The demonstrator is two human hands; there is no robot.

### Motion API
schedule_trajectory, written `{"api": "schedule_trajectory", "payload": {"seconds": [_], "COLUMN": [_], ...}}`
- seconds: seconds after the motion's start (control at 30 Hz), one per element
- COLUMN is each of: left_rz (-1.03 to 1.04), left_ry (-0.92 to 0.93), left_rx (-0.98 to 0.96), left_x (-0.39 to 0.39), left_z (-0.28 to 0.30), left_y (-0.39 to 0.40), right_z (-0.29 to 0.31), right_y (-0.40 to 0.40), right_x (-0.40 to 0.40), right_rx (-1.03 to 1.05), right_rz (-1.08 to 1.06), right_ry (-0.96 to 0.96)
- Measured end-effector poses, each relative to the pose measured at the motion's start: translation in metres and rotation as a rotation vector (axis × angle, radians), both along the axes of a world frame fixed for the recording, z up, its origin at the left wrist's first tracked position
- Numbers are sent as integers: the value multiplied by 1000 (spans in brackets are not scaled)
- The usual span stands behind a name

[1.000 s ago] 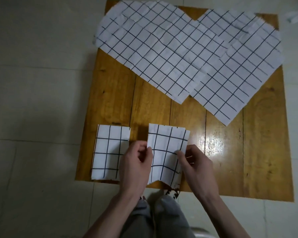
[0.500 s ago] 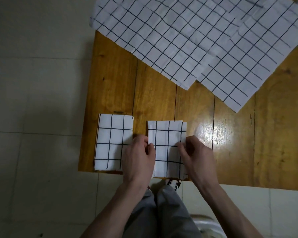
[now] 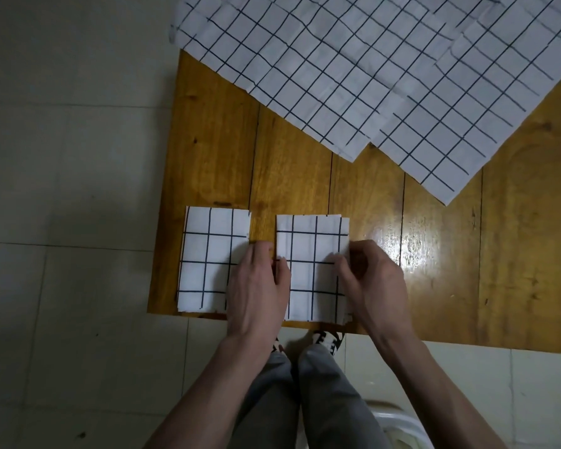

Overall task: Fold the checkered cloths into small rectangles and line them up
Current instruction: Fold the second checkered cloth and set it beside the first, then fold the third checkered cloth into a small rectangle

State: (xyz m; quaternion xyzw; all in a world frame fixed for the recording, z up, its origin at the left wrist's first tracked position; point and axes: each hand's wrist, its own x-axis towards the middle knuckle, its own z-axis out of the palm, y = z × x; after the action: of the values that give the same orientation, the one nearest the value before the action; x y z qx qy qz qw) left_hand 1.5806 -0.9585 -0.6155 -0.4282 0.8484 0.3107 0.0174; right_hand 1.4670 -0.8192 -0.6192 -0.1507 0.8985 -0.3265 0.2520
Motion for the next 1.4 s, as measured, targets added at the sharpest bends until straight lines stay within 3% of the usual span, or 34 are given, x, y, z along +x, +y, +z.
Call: {"api": "schedule_trajectory", "payload": {"seconds": [0.2, 0.37, 0.5, 0.7, 1.0, 1.4], "left_rz": [-71, -143, -160, -167, -24, 100], "left_ry": [61, 131, 185, 249, 195, 191], "left_rx": [-87, -89, -155, -250, -471, -631], "left_x": [9, 8, 4, 17, 66, 147], "left_z": [21, 68, 135, 252, 388, 440], "left_y": [0, -5, -13, -34, -68, -180], "right_z": [21, 85, 152, 271, 388, 454], "right_y": [5, 0, -2, -5, -54, -193], "right_x": [0, 0, 0, 14, 31, 74], "right_rx": [16, 36, 121, 145, -16, -32], "right_rz": [22, 238, 389, 473, 546, 661], "right_ry": [137, 318, 485, 586, 655, 833]}}
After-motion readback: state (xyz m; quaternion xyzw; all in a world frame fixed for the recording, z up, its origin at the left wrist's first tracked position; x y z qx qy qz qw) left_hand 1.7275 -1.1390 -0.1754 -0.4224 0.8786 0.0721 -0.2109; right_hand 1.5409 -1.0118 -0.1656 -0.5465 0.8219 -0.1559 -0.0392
